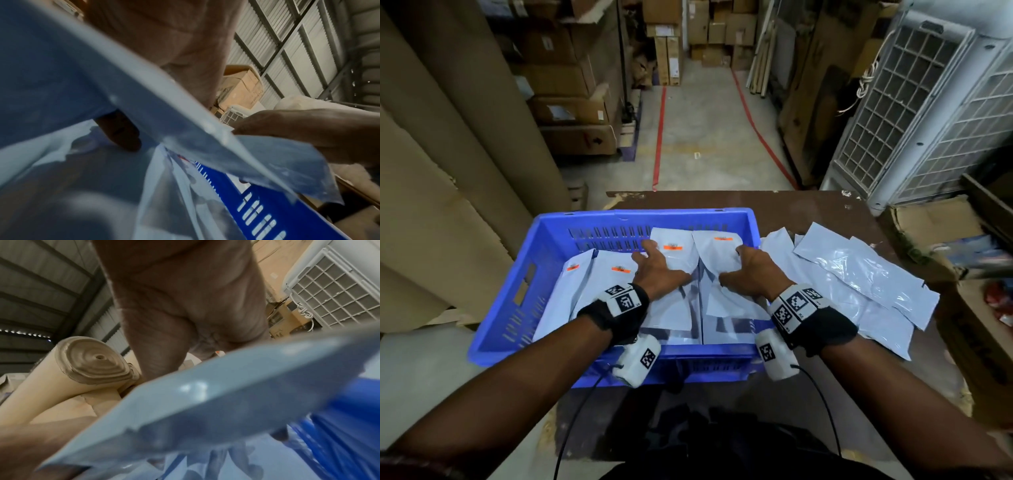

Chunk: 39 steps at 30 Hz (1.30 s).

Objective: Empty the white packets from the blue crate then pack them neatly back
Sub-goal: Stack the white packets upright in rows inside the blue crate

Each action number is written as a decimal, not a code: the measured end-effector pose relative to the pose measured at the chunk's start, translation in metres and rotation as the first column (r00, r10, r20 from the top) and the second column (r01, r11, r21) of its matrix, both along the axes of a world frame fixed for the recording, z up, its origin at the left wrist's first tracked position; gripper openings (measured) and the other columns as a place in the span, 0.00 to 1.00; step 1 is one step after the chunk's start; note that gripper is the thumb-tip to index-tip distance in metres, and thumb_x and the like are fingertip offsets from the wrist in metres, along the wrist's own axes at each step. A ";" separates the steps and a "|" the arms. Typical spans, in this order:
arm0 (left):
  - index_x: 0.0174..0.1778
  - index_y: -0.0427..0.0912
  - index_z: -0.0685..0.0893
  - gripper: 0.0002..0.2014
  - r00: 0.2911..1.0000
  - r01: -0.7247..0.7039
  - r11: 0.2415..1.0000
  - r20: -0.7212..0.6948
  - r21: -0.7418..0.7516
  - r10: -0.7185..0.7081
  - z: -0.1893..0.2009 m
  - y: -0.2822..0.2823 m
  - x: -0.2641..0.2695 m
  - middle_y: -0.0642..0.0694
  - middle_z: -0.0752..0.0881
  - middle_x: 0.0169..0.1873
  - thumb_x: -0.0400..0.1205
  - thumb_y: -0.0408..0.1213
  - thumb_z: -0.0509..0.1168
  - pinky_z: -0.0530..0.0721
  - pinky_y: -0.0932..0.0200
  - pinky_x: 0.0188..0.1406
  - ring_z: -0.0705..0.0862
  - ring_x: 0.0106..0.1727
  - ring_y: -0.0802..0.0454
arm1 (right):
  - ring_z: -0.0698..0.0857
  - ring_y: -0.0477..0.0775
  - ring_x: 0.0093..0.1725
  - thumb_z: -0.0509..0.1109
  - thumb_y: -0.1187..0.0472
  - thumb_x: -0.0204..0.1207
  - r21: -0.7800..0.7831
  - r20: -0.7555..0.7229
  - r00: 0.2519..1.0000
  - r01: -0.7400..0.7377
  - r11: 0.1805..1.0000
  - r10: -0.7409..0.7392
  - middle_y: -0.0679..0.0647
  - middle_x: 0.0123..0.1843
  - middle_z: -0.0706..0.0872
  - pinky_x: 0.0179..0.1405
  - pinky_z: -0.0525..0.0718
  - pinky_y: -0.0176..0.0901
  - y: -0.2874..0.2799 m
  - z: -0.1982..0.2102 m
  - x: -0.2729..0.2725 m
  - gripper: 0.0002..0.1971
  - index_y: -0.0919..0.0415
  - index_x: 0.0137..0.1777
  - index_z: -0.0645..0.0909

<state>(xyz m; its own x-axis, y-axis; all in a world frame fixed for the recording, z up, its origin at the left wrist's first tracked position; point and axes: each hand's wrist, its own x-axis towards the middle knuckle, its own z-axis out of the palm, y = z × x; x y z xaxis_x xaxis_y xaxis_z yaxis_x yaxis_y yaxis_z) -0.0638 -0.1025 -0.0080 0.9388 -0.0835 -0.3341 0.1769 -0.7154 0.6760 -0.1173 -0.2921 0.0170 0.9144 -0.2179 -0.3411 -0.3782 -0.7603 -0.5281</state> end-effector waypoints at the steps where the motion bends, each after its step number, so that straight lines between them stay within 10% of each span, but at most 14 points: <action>1: 0.77 0.40 0.54 0.48 1.000 0.011 1.000 -0.015 0.015 -0.011 0.000 -0.001 0.000 0.35 0.58 0.72 0.69 0.42 0.79 0.76 0.53 0.68 0.68 0.73 0.37 | 0.80 0.58 0.63 0.75 0.49 0.73 -0.023 -0.028 1.000 -0.007 1.000 0.007 0.61 0.69 0.79 0.53 0.79 0.43 0.000 -0.003 0.001 0.32 0.61 0.74 0.71; 7: 0.85 0.42 0.35 0.61 0.977 0.134 0.977 -0.186 0.163 -0.102 0.013 -0.005 -0.001 0.32 0.36 0.83 0.73 0.55 0.75 0.74 0.48 0.74 0.59 0.83 0.33 | 0.81 0.55 0.48 0.74 0.51 0.74 -0.076 -0.138 0.989 -0.067 0.995 0.056 0.56 0.57 0.79 0.34 0.79 0.41 0.005 -0.007 0.006 0.30 0.62 0.72 0.70; 15: 0.87 0.49 0.47 0.49 0.877 0.479 0.740 -0.282 0.473 -0.388 0.041 0.001 0.012 0.37 0.30 0.84 0.77 0.63 0.66 0.56 0.35 0.82 0.39 0.85 0.30 | 0.81 0.56 0.62 0.74 0.50 0.76 -0.173 -0.078 0.980 -0.192 0.966 0.181 0.58 0.66 0.81 0.52 0.77 0.41 0.001 0.009 0.008 0.26 0.62 0.69 0.74; 24: 0.86 0.54 0.34 0.72 0.665 0.722 0.402 -0.404 0.563 -0.628 0.026 -0.004 0.028 0.48 0.31 0.85 0.60 0.64 0.81 0.46 0.37 0.85 0.32 0.85 0.42 | 0.75 0.60 0.76 0.87 0.47 0.59 -0.275 -0.346 0.844 -0.509 0.816 0.410 0.55 0.77 0.71 0.70 0.79 0.59 0.016 0.011 0.039 0.53 0.55 0.83 0.63; 33: 0.85 0.55 0.32 0.71 0.626 0.759 0.338 -0.478 0.557 -0.616 0.001 -0.002 0.029 0.46 0.30 0.84 0.62 0.61 0.82 0.46 0.33 0.84 0.33 0.85 0.42 | 0.55 0.58 0.87 0.85 0.38 0.58 -0.287 -0.554 0.711 -0.652 0.702 0.434 0.57 0.89 0.50 0.81 0.64 0.63 0.017 -0.015 0.043 0.67 0.55 0.88 0.44; 39: 0.85 0.55 0.31 0.71 0.635 0.742 0.327 -0.460 0.585 -0.620 -0.016 -0.001 0.023 0.45 0.29 0.84 0.62 0.65 0.80 0.49 0.30 0.82 0.32 0.85 0.41 | 0.67 0.61 0.82 0.87 0.41 0.54 -0.295 -0.559 0.699 -0.671 0.680 0.447 0.59 0.85 0.63 0.75 0.73 0.64 0.021 -0.018 0.046 0.63 0.56 0.86 0.55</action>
<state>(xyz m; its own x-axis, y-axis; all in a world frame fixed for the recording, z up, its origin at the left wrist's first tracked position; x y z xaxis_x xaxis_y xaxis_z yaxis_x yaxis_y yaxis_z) -0.0405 -0.1034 -0.0243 0.6054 -0.3714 -0.7040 -0.5624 -0.8254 -0.0482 -0.0714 -0.2706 -0.0007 0.7001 0.0619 -0.7114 0.1146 -0.9931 0.0264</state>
